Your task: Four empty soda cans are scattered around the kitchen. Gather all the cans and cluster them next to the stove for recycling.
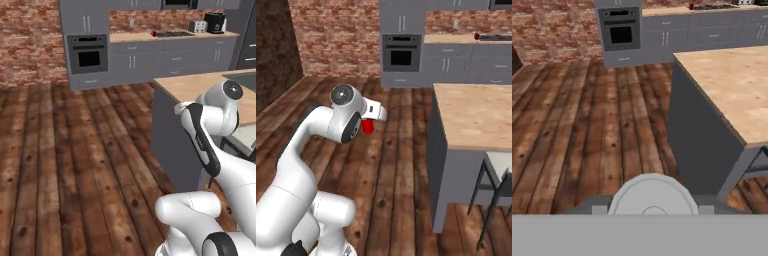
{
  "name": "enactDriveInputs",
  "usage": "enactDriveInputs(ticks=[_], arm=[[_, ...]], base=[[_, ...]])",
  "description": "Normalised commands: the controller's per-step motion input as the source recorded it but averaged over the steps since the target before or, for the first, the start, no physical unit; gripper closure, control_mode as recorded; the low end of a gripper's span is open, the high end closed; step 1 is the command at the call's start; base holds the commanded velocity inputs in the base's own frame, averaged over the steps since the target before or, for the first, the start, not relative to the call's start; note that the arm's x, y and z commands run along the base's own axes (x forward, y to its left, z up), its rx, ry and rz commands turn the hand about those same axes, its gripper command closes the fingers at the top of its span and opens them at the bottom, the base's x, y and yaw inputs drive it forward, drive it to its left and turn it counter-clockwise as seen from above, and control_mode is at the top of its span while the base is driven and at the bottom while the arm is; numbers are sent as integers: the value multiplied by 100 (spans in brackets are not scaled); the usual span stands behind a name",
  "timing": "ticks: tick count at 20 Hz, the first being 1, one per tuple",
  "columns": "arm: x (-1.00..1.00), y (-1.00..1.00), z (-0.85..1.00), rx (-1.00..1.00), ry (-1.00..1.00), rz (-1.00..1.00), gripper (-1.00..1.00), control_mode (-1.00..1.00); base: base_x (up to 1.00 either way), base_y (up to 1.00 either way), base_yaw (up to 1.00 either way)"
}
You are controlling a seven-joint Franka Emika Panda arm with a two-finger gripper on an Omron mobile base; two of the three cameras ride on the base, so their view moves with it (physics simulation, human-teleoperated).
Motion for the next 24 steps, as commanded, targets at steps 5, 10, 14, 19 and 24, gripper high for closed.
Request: enactDriveInputs(ticks=[5,10,14,19,24], arm=[[0,0,0,0,0,0,100,100],[0,0,0,0,0,0,100,100],[0,0,0,0,0,0,100,100],[0,0,0,0,0,0,100,100],[0,0,0,0,0,0,100,100]], base=[[100,98,0],[100,74,0],[100,55,0],[100,48,0],[100,31,0]])
